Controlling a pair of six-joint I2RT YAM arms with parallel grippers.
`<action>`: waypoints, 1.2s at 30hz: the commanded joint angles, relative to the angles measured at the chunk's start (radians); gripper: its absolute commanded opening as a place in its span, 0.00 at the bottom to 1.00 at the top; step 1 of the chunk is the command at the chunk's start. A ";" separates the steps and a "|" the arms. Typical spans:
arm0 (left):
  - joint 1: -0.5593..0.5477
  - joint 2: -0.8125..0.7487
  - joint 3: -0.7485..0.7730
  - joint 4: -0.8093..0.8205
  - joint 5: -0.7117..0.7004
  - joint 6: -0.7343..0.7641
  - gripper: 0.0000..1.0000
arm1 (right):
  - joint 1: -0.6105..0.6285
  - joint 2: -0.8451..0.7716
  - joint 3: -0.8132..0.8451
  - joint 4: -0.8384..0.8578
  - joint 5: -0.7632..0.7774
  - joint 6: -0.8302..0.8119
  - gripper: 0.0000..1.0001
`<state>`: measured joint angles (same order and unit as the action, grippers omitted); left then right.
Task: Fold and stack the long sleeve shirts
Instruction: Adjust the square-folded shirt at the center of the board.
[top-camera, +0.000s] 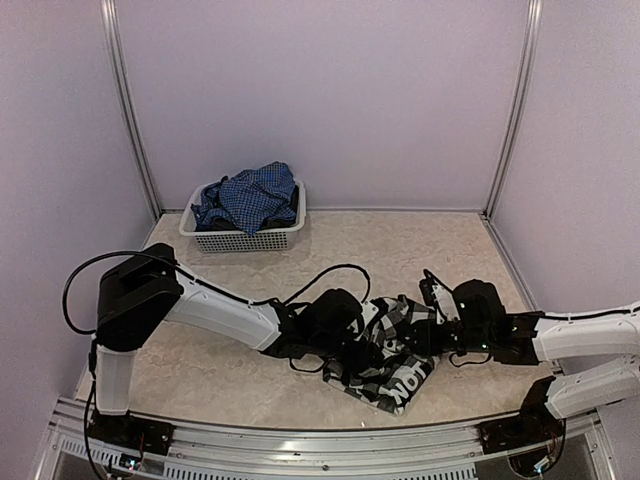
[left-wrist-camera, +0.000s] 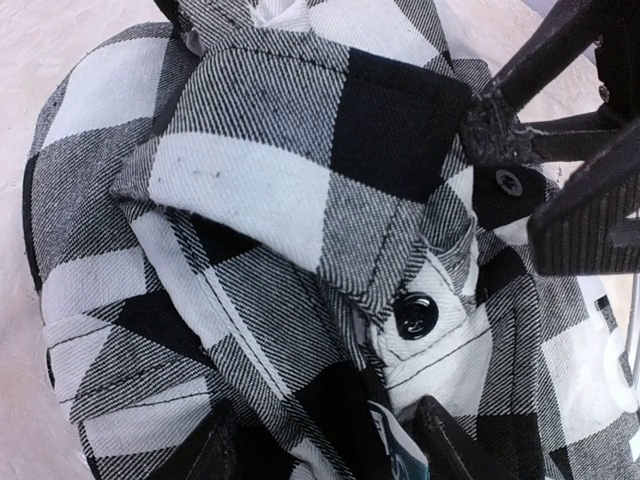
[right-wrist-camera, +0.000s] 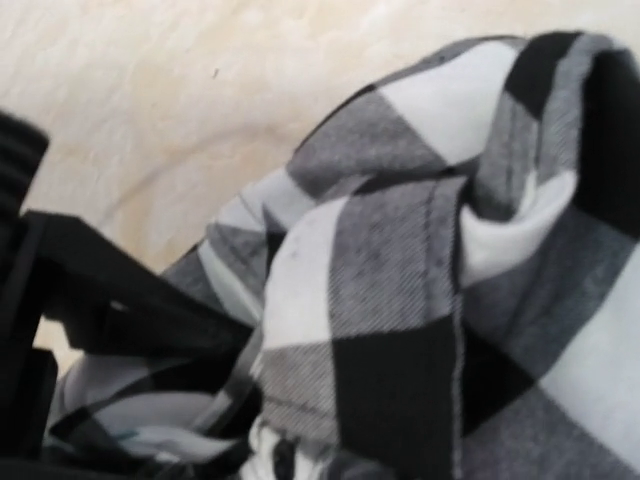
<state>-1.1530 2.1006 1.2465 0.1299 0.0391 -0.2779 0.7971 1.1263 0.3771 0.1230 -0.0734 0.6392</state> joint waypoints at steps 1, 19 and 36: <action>-0.007 0.035 0.008 -0.025 -0.037 0.013 0.56 | 0.035 -0.006 -0.004 -0.058 -0.031 -0.012 0.38; 0.043 -0.001 -0.015 0.015 0.084 -0.003 0.66 | 0.121 0.191 -0.007 -0.076 0.048 0.015 0.19; 0.183 -0.009 -0.027 0.157 0.445 -0.179 0.56 | 0.122 0.219 -0.037 -0.014 0.041 0.019 0.16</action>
<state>-0.9695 2.0693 1.1683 0.2829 0.4408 -0.4229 0.9081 1.3132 0.3706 0.1581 -0.0418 0.6525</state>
